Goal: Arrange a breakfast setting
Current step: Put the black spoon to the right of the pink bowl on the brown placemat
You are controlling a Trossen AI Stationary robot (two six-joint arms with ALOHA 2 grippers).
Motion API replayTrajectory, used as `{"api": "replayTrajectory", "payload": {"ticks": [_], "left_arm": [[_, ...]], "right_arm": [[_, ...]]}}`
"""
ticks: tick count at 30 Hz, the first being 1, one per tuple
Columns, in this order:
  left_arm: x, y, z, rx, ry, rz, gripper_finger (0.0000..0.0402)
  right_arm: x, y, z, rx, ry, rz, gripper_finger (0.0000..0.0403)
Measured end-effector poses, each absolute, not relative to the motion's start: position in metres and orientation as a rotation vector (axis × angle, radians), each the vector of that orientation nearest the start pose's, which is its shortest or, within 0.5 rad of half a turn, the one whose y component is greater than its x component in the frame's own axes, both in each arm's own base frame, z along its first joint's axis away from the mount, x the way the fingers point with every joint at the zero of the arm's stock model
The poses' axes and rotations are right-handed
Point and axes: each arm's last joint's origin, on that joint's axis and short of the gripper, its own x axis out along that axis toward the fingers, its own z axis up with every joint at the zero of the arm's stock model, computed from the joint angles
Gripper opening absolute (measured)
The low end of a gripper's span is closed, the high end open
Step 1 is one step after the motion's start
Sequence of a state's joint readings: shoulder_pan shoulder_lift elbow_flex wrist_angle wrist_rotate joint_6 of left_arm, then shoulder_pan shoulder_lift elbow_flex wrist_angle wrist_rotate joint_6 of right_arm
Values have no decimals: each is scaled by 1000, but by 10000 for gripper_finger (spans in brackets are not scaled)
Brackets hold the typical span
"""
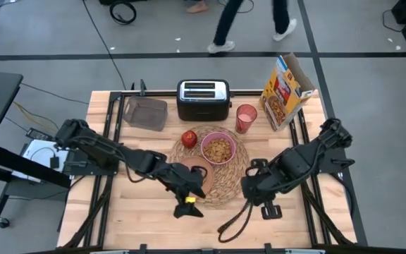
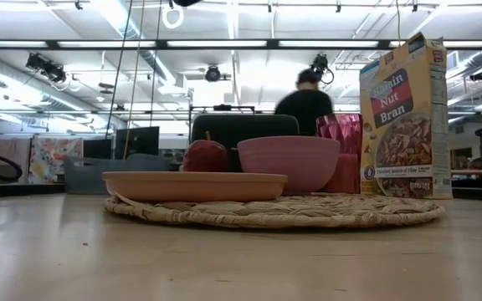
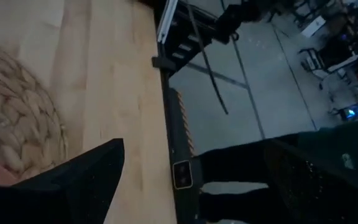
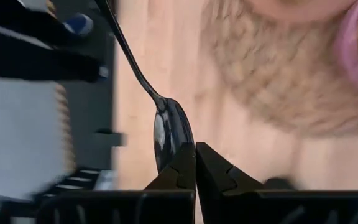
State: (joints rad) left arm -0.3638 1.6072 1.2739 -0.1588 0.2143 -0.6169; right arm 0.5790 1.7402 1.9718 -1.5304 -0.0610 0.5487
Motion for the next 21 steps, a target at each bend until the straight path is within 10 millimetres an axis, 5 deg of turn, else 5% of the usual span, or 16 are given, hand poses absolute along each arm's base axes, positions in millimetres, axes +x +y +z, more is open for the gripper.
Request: {"api": "replayTrajectory", "payload": {"ticks": [9, 16, 21], "left_arm": [[357, -142, 290, -629, 560, -366, 389], [363, -139, 300, -616, 399, -279, 389], [364, -133, 301, -456, 304, -109, 389]], "right_arm": [[274, 181, 388, -507, 1186, 327, 2], [278, 173, 391, -705, 1136, 268, 3], [287, 158, 390, -601, 1165, 208, 3]]}}
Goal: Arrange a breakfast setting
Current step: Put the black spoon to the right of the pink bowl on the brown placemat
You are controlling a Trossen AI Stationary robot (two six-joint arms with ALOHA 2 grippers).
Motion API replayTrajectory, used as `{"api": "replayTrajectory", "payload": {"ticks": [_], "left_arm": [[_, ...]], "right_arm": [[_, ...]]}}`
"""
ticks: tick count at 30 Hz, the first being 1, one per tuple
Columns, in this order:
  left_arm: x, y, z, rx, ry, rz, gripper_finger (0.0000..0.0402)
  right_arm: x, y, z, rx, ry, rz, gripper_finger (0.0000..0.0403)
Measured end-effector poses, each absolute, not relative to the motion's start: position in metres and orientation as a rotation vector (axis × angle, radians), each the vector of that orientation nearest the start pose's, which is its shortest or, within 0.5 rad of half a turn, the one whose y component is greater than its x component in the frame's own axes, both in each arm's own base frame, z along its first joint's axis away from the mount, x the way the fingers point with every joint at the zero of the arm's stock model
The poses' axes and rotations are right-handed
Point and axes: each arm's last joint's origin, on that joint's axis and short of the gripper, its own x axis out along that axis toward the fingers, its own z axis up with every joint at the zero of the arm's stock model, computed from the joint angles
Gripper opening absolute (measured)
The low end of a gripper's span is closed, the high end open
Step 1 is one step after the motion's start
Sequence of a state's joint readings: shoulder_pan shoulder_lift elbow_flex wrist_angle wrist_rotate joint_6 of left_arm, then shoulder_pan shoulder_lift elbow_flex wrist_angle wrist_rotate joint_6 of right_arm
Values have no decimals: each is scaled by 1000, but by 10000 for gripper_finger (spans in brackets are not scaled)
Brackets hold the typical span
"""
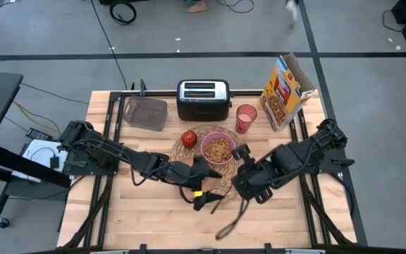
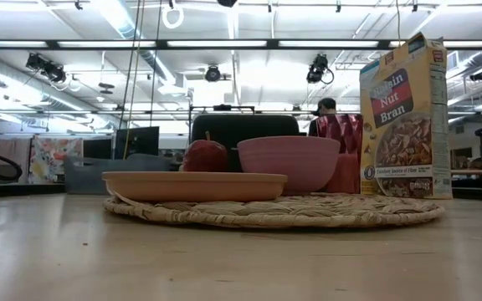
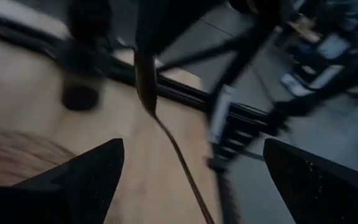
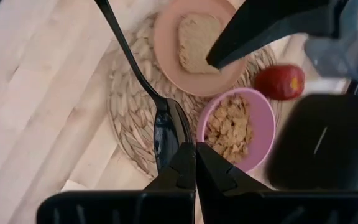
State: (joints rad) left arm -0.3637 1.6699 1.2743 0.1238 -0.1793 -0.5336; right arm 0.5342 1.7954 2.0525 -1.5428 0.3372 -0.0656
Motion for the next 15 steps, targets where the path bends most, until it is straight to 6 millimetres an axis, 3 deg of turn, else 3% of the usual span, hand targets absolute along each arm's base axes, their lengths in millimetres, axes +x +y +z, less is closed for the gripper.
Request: {"api": "replayTrajectory", "payload": {"ticks": [15], "left_arm": [[379, -96, 294, -380, 304, 15, 389]], "right_arm": [[306, 126, 391, -567, 1165, 165, 4]]}}
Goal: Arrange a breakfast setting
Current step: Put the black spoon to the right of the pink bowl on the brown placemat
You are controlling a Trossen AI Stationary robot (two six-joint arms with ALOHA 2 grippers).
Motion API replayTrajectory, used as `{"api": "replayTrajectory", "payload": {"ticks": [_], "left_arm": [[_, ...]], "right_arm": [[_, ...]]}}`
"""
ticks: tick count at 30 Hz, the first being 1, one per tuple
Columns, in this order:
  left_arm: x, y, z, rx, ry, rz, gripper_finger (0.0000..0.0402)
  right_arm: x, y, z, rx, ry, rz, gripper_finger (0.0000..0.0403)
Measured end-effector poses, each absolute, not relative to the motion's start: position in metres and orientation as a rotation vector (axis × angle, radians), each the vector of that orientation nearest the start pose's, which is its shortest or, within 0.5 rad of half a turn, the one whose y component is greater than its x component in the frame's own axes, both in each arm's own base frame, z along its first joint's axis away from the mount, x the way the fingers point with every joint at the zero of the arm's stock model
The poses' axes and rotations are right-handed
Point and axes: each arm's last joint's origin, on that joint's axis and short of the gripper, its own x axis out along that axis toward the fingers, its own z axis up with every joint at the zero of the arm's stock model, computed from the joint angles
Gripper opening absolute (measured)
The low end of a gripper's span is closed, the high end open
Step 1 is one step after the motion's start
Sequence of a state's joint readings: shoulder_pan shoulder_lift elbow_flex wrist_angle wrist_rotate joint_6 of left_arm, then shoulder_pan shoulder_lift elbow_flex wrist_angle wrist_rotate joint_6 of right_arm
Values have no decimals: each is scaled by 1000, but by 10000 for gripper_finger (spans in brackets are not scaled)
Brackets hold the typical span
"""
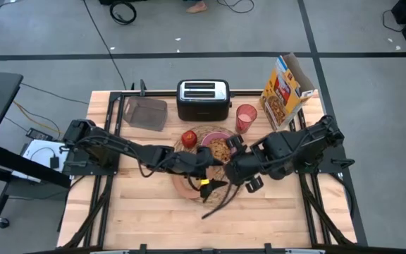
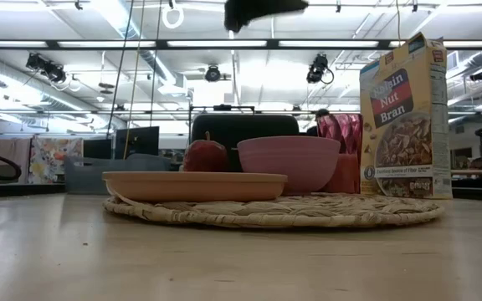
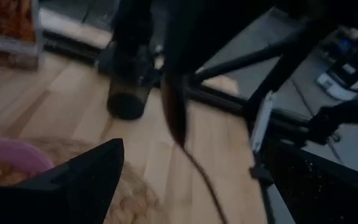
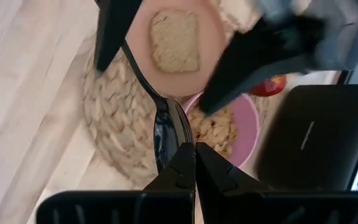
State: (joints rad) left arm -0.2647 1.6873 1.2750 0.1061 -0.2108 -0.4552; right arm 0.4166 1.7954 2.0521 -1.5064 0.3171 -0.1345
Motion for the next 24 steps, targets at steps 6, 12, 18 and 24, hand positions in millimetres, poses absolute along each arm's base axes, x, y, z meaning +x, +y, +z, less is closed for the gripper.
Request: {"api": "replayTrajectory", "payload": {"ticks": [6, 12, 18, 24], "left_arm": [[388, -85, 280, -419, 331, 70, 365], [389, -83, 284, -437, 290, 72, 280], [390, -79, 286, -443, 271, 81, 152], [392, -75, 288, -452, 246, 84, 20]], "right_arm": [[315, 118, 392, -543, 1125, 176, 3], [315, 118, 391, -544, 1133, 179, 3], [317, 118, 391, -541, 1119, 174, 3], [318, 118, 392, -529, 1102, 155, 20]]}}
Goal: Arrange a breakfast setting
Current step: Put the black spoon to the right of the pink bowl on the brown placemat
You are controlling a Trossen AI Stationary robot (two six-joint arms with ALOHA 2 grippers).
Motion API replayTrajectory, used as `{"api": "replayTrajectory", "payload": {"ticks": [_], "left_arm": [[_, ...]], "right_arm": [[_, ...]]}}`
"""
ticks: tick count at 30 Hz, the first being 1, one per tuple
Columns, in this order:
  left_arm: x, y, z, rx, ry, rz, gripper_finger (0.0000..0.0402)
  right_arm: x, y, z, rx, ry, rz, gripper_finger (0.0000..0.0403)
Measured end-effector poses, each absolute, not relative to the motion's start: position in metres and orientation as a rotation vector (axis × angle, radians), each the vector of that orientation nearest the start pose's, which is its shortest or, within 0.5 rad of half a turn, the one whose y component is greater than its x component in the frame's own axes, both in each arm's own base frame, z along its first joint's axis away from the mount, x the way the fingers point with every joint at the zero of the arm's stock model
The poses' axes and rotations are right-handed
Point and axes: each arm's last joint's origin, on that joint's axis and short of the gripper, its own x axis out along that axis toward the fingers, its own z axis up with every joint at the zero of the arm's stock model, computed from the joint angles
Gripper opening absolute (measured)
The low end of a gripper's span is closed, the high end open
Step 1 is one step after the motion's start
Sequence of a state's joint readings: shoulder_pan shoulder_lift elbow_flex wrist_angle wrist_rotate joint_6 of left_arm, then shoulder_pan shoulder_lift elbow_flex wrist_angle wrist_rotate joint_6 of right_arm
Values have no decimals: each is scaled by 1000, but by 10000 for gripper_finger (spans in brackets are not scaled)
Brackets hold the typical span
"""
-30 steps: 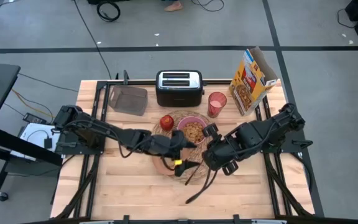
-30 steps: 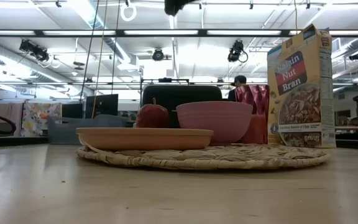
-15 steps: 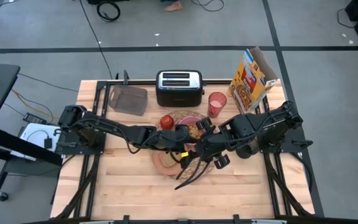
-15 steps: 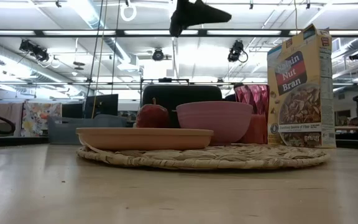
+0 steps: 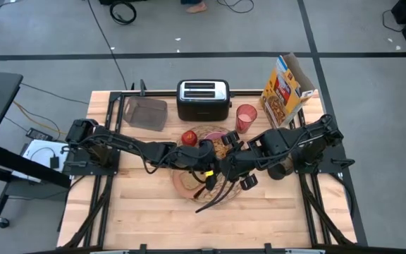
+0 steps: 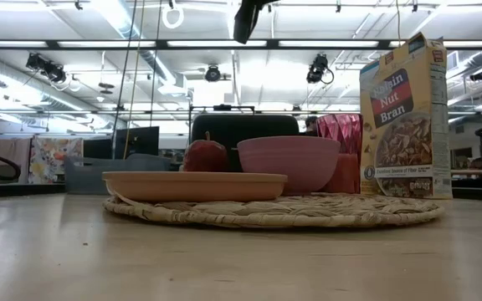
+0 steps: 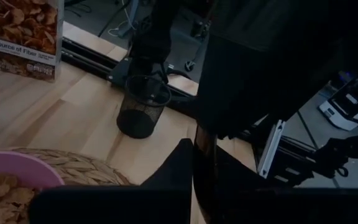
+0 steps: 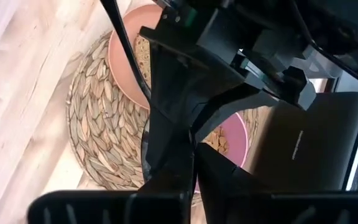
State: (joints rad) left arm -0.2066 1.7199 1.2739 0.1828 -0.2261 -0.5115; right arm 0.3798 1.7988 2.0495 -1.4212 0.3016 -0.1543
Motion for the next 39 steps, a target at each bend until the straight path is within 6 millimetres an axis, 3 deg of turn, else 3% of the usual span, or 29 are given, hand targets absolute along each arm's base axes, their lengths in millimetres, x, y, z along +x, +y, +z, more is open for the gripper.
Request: {"api": "replayTrajectory", "payload": {"ticks": [4, 8, 13, 18, 21, 25, 30, 39], "left_arm": [[391, -76, 290, -451, 243, 82, 20], [384, -75, 295, -443, 262, 108, 19], [359, -66, 322, -395, 231, 252, 19], [331, -54, 363, -387, 28, 500, 19], [321, -49, 379, -437, -99, 620, 19], [319, -49, 396, -499, -251, 590, 19], [316, -55, 413, -551, -416, 529, 19], [308, -72, 426, -603, -533, 396, 19]], "right_arm": [[319, 119, 392, -510, 1089, 155, 48], [313, 118, 402, -426, 1070, 39, 97], [283, 114, 434, -64, 1024, -150, 148], [271, 129, 432, 252, 997, -312, 152], [277, 145, 419, 250, 911, -369, 152], [295, 172, 400, 274, 677, -373, 152], [315, 189, 391, 411, 495, -299, 152], [317, 206, 400, 459, 295, -231, 155]]}}
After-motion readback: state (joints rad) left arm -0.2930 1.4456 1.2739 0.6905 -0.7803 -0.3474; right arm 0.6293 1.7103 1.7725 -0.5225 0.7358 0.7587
